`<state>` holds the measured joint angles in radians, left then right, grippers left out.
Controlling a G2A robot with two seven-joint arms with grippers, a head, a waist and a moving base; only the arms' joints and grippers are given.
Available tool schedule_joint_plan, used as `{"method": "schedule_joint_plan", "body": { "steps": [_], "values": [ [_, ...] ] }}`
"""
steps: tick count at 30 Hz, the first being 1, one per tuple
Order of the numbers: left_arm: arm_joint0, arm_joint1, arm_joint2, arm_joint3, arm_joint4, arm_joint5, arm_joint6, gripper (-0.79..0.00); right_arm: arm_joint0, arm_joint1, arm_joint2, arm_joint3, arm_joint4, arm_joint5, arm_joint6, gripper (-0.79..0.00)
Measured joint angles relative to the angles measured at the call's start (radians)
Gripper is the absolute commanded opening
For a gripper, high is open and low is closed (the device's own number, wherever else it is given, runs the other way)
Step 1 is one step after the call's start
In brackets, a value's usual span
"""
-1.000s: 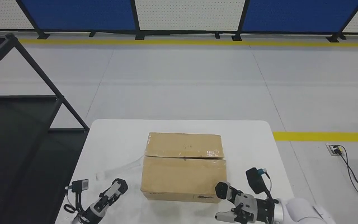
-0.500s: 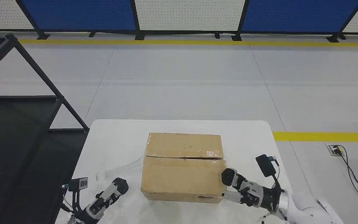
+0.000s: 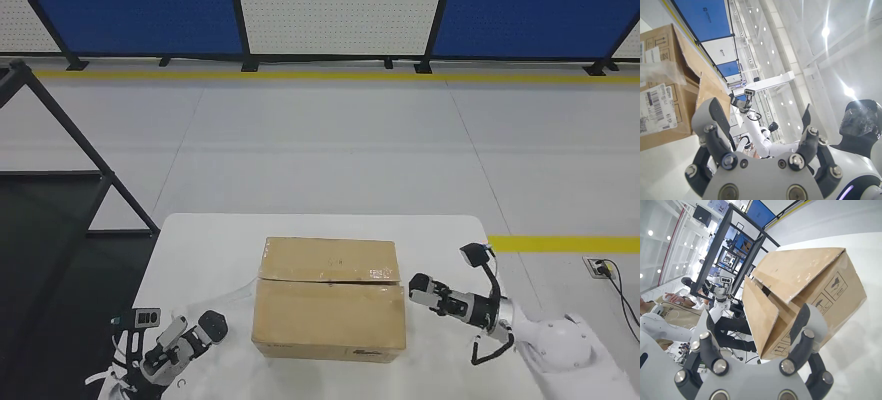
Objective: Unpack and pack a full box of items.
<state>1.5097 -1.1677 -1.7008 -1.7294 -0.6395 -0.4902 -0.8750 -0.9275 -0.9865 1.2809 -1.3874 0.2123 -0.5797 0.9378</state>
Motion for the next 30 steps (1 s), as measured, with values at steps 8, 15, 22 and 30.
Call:
{"method": "schedule_joint_plan", "body": {
  "steps": [8,15,22,30],
  "values": [
    [0.0,0.0,0.0,0.0,0.001,0.0,0.001,0.0,0.026,-0.008,-0.045,0.042,0.162,-0.124,0.123,0.0],
    [0.0,0.0,0.0,0.0,0.001,0.0,0.001,0.0,-0.071,0.018,-0.01,-0.116,0.247,-0.157,0.145,0.0],
    [0.0,0.0,0.0,0.0,0.001,0.0,0.001,0.0,-0.216,0.067,0.013,-0.344,0.211,-0.178,0.125,0.0],
    [0.0,0.0,0.0,0.0,0.001,0.0,0.001,0.0,-0.327,0.13,-0.021,-0.423,0.08,-0.21,0.093,0.0]
  ]
}}
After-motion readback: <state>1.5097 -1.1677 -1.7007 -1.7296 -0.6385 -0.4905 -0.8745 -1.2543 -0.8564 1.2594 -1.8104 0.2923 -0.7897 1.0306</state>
